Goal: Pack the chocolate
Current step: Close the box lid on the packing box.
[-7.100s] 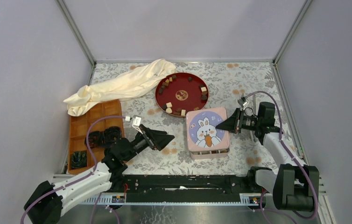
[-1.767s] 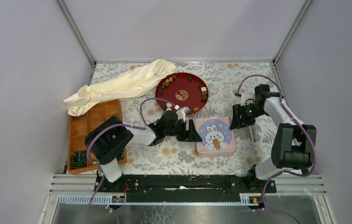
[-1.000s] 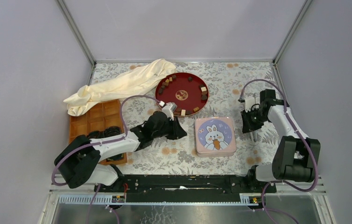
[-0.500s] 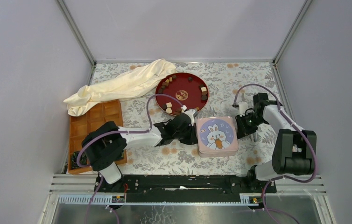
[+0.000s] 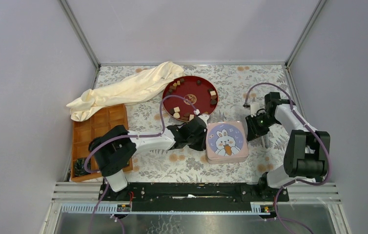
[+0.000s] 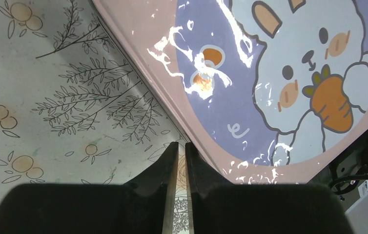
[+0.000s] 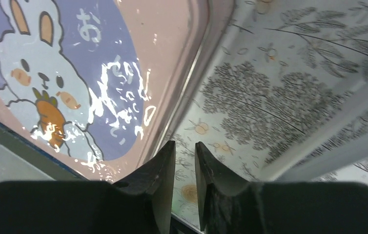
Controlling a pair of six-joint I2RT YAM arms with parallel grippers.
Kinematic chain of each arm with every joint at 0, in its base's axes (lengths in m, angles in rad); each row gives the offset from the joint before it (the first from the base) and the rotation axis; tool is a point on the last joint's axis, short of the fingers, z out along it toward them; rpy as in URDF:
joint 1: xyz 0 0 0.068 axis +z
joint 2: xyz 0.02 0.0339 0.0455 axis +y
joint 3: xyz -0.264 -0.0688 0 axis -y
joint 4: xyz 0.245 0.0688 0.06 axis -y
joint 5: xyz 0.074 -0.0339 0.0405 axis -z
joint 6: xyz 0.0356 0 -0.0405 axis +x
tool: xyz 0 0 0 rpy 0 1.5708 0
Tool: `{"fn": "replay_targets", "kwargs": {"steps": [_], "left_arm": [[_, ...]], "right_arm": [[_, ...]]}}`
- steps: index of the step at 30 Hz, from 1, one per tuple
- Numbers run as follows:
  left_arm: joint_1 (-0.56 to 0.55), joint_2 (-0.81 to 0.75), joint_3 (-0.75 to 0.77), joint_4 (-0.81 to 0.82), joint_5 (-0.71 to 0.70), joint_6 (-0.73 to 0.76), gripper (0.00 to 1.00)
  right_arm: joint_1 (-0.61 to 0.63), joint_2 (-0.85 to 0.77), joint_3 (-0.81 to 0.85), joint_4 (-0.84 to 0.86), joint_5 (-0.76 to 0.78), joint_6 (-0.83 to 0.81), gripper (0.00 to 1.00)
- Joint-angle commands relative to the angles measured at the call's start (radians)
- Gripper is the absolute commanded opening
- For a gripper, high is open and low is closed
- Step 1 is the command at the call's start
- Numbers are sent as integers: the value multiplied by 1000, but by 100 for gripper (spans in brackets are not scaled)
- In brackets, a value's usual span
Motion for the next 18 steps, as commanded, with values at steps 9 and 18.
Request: {"fn": "replay_targets", "kwargs": {"steps": [9,18], "left_arm": [[-12,7,48,3,-29,43,19],[-13,0,46,13,-11,43,20]], "right_arm": [[-68,-258,62,-56,-76,-96,53],[-66,-132,15,-115,-275,-142,80]]}}
